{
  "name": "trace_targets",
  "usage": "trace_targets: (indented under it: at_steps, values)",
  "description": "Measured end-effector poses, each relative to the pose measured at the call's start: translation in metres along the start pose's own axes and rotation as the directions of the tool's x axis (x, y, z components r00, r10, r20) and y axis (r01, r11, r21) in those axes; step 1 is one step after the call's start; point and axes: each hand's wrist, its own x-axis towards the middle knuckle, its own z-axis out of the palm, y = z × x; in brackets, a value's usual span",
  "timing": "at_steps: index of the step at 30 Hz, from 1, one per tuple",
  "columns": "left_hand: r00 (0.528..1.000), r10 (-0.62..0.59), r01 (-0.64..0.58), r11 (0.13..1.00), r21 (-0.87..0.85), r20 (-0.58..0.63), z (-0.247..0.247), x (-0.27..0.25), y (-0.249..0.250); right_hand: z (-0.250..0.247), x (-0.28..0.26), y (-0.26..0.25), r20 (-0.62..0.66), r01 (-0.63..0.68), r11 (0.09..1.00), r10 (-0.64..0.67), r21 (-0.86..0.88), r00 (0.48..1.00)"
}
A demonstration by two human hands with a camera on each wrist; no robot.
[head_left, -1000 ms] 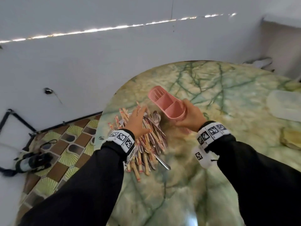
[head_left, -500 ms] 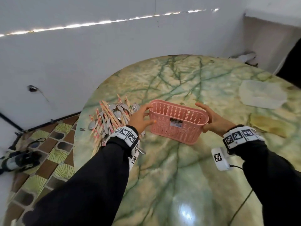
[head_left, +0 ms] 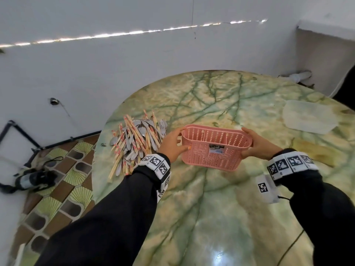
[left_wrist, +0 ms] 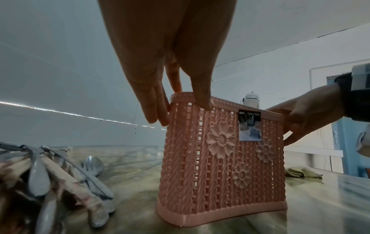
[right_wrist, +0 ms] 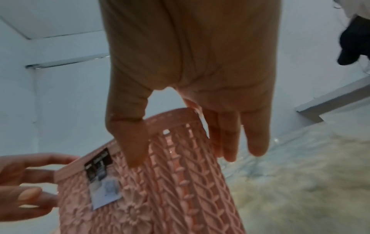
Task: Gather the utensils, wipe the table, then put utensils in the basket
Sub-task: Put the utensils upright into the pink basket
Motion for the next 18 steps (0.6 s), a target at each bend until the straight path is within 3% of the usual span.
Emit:
trace_targets:
  at_steps: [4,8,10,12,14,16,18]
  values:
    - [0.998,-0.062,0.062,0.997,0.037,0.023,-0.007,-0.012,0.006,0.003,-0.021,-0.018,-0.125,-0.036,0.949,-0.004,-0.314,0.992]
    - [0.997,-0.076,0.08,0.985,0.152,-0.034,-0.025,-0.021,-0.008,0.02,-0.058,-0.041,-0.218,-0.095,0.663,-0.104,-0.743,0.97]
    - [0.995,-0.081,0.092,0.968,0.232,-0.057,-0.039,-0.023,-0.021,0.04,-0.079,-0.053,-0.194,-0.059,0.562,-0.184,-0.825,0.964]
    - [0.99,-0.113,0.132,0.955,0.264,-0.087,-0.056,-0.026,-0.036,0.066,-0.096,-0.061,-0.096,0.007,0.502,-0.178,-0.865,0.979]
    - [0.979,-0.159,0.189,0.944,0.27,-0.13,-0.075,-0.027,-0.054,0.096,-0.105,-0.065,0.046,0.096,0.517,-0.108,-0.85,0.993]
    - [0.963,-0.2,0.246,0.926,0.287,-0.179,-0.092,-0.028,-0.072,0.128,-0.102,-0.071,0.156,0.151,0.598,-0.044,-0.787,0.987]
    - [0.946,-0.248,0.302,0.908,0.291,-0.208,-0.109,-0.028,-0.087,0.157,-0.084,-0.089,0.176,0.141,0.7,-0.022,-0.7,0.984]
